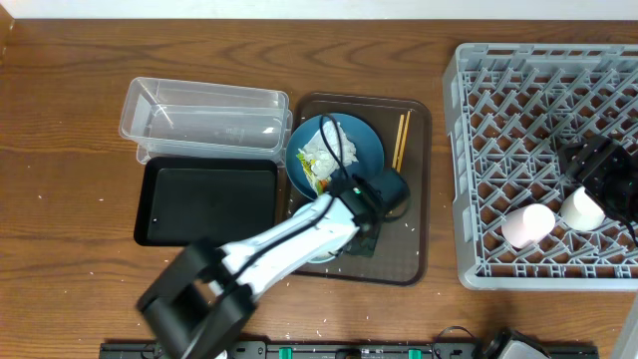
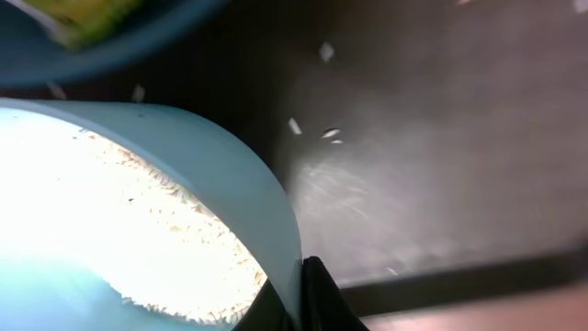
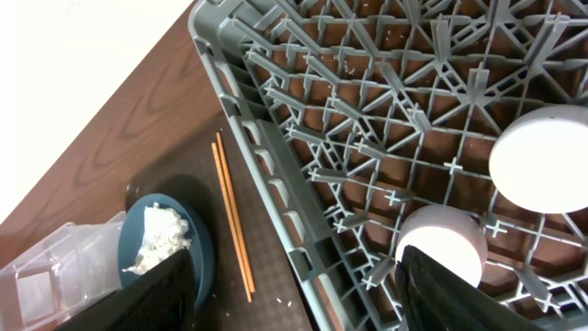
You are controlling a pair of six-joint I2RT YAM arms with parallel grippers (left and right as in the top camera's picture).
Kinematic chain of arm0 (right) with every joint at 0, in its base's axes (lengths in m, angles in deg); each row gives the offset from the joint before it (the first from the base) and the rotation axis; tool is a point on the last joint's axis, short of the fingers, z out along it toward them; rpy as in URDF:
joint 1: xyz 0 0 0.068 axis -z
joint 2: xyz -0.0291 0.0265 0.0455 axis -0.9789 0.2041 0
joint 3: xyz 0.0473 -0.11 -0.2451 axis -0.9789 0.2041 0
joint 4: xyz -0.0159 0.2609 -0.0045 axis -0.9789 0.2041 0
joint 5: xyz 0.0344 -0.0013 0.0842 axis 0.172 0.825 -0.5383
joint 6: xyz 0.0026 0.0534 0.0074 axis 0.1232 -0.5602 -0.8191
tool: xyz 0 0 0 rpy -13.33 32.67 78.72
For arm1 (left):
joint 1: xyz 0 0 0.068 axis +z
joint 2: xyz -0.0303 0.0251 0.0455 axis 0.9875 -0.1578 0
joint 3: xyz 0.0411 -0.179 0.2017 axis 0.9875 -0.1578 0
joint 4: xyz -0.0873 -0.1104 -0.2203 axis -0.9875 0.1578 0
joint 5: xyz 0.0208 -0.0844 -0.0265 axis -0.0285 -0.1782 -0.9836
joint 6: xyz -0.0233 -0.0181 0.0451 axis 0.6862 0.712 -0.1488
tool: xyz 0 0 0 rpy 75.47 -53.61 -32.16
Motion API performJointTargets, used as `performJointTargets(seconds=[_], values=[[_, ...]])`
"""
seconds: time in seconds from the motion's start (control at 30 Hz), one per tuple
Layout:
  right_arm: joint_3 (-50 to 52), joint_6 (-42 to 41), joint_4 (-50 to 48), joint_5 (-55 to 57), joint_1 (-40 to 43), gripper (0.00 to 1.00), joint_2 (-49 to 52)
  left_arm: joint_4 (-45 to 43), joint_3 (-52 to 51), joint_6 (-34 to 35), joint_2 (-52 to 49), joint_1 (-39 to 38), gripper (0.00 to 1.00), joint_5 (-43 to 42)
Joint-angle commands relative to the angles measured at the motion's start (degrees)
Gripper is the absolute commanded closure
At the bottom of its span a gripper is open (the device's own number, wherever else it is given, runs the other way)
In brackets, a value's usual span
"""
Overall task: Sort waste into correct bins and load items into the dishwasher rack
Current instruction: 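Grasp and lift the white rice bowl with the left gripper, then tip the rice bowl over the black tray to pour out rice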
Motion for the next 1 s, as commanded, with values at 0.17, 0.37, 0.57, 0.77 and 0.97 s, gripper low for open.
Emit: performJointTargets(seconds=[0.17, 0.37, 0.57, 0.77, 0.97], values=[[-0.61, 1.07, 0.28, -0.24, -0.81, 0.31, 0.26, 1.31, 2.97, -6.78, 14.75, 18.51, 0.94, -15.19], [-0.61, 1.07, 0.76, -0.22, -0.79, 0.31, 0.24, 1.44, 0.83, -13.11, 14.19, 39.39, 0.94, -38.47], [-0.61, 1.07, 1.09, -0.24, -0.79, 0.31, 0.26, 0.26, -3.74, -23.12, 12.72, 56.81, 0.94, -57.68], [-0.61, 1.07, 1.14, -0.24, -0.81, 0.31, 0.26, -6.82, -11.10, -30.03, 8.96, 67.89, 0.94, -75.65], [-0.61, 1.05, 1.14, -0.24, -0.79, 0.32, 0.24, -12.26, -15.91, -31.50, 5.88, 76.02, 0.94, -87.30]])
